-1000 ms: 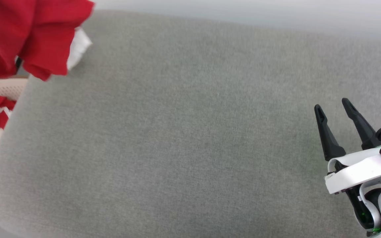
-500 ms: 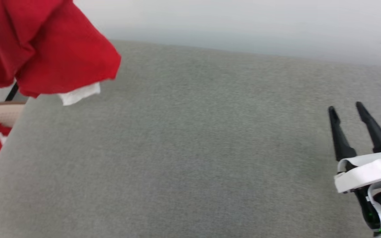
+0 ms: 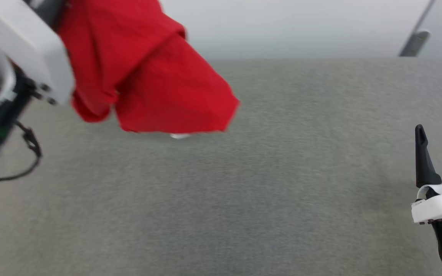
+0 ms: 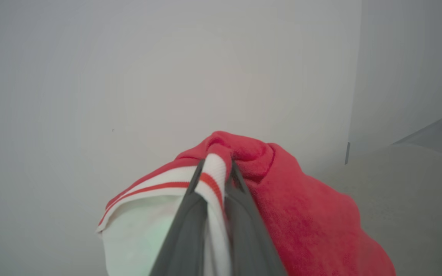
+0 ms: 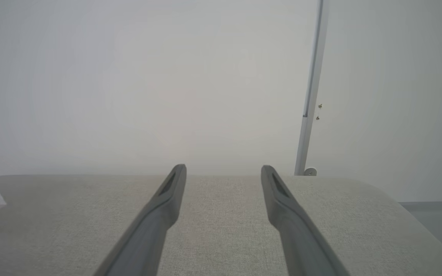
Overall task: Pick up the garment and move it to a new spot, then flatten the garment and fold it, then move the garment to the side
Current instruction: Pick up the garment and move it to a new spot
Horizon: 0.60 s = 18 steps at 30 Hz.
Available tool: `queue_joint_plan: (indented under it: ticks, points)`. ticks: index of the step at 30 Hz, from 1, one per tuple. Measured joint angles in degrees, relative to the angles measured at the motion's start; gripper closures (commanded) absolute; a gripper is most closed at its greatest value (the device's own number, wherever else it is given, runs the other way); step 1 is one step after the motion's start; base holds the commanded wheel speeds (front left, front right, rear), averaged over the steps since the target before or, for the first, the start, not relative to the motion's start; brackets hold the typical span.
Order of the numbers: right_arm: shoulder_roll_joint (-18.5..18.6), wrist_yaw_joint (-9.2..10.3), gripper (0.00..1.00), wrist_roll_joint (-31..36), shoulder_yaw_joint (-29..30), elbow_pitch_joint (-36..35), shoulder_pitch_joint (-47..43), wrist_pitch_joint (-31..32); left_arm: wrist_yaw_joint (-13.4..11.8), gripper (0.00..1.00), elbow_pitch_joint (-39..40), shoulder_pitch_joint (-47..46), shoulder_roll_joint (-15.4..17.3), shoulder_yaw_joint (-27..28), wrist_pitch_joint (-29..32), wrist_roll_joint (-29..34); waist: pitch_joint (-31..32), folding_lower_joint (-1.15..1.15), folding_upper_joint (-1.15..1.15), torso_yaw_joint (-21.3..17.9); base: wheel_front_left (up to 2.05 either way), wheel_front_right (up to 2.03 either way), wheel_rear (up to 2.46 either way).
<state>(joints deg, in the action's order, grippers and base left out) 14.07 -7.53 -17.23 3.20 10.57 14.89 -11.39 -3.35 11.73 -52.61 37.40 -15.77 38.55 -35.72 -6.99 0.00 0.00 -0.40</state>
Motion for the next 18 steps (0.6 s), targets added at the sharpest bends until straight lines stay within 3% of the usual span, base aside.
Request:
queue_joint_plan:
  ticks: [10,18]
  points:
    - [-2.42,0.0,0.0,0.29,1.55,1.66,-0.01,-1.71,-2.27,1.0,2.67,4.93,-5.02,-6.76,2.22,0.52,-2.4,0.0,0.0,-7.17,0.0,0.0,0.0]
    - [-4.02,0.0,0.0,0.09,1.4,4.11,0.18,-2.88,-4.28,1.0,-2.4,13.74,-8.11,-12.11,3.54,-0.44,-5.64,0.0,0.0,-10.68,0.0,0.0,0.0]
